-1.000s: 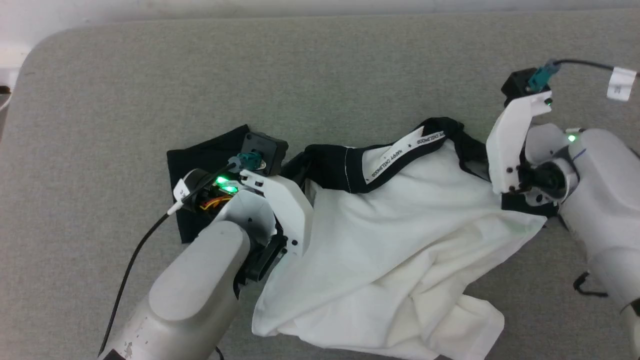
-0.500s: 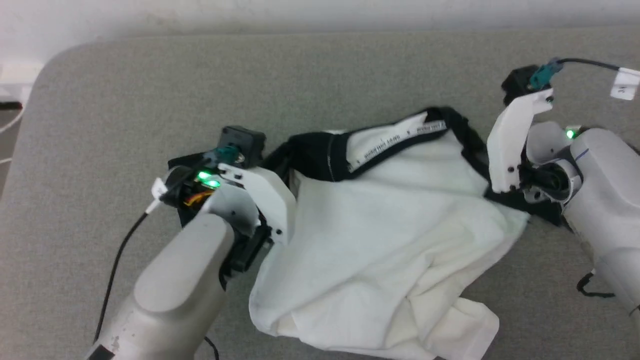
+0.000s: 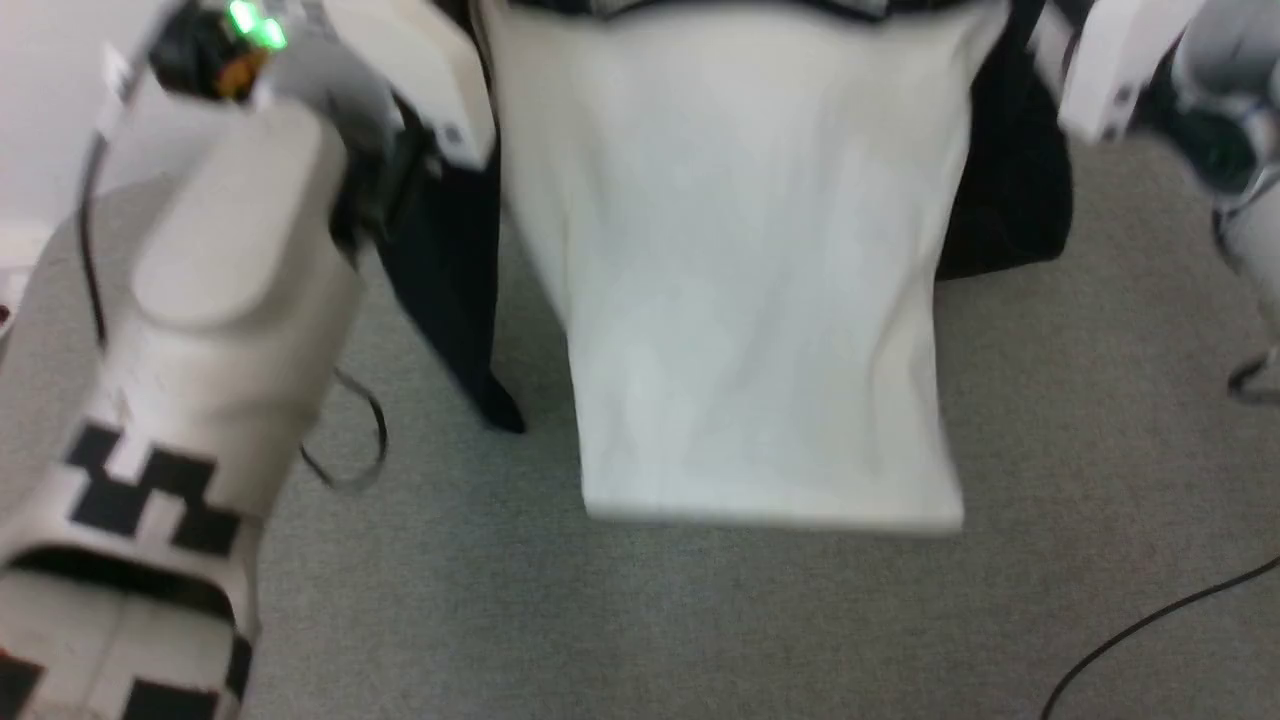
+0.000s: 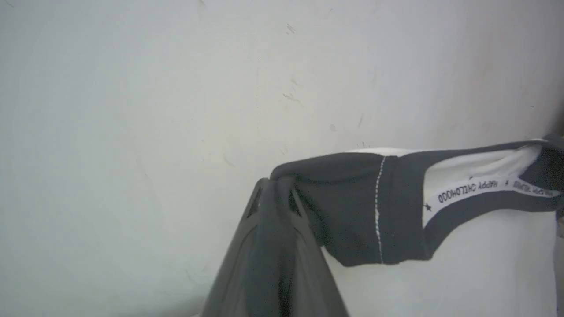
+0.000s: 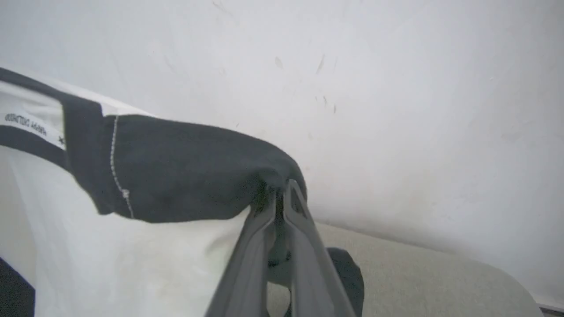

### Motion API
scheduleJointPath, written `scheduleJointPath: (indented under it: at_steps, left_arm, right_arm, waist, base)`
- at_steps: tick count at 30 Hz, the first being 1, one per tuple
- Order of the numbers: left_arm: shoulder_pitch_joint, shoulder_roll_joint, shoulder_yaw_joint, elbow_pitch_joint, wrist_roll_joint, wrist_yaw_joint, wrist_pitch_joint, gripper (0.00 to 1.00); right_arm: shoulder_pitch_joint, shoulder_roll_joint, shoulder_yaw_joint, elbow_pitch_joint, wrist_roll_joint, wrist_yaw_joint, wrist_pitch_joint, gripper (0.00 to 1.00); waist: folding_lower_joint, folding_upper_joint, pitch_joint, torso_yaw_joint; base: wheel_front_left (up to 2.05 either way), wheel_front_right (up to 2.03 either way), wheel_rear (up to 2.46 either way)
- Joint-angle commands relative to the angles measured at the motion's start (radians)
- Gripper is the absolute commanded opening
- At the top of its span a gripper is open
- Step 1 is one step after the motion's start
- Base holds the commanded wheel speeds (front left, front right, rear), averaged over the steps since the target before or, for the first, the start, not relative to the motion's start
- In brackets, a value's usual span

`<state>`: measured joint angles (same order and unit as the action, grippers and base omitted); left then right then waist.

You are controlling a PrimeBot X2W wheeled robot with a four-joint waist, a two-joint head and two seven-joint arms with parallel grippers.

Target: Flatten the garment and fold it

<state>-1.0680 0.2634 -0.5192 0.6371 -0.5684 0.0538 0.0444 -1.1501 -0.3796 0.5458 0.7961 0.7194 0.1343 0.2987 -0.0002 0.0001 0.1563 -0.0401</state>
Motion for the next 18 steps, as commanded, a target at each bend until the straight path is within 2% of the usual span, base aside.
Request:
scheduleJointPath:
  at_steps: [1, 7, 14, 18]
  left_arm:
    - [-0.081, 0.017, 0.020, 0.053, 0.017, 0.003, -0.029, 0.00]
    - [-0.319, 0.021, 0.033, 0.212, 0.071, 0.016, -0.148, 0.00]
    - [-0.524, 0.015, 0.027, 0.331, 0.112, 0.014, -0.245, 0.00]
    - [-0.571, 0.010, 0.027, 0.384, 0.115, 0.004, -0.270, 0.00]
  right_arm:
    - [-0.060, -0.008, -0.022, 0.023, -0.021, -0.004, -0.046, 0.00]
    - [-0.251, 0.018, -0.049, 0.096, -0.109, -0.004, -0.245, 0.00]
    - [-0.431, 0.051, -0.066, 0.170, -0.191, -0.004, -0.464, 0.00]
    - [-0.474, 0.074, -0.044, 0.199, -0.203, -0.004, -0.517, 0.00]
  waist:
    - [0.0002, -0.0001, 0.054, -0.035]
    - [0.0002, -0.0001, 0.126, -0.065]
    - [0.0002, -0.0001, 0.217, -0.068]
    - [0.0002, -0.0001, 0.268, -0.064]
  base:
    - [0.00, 0.00, 0.00]
    - [0.00, 0.00, 0.00]
    - [0.00, 0.00, 0.00]
    - [0.00, 0.00, 0.00]
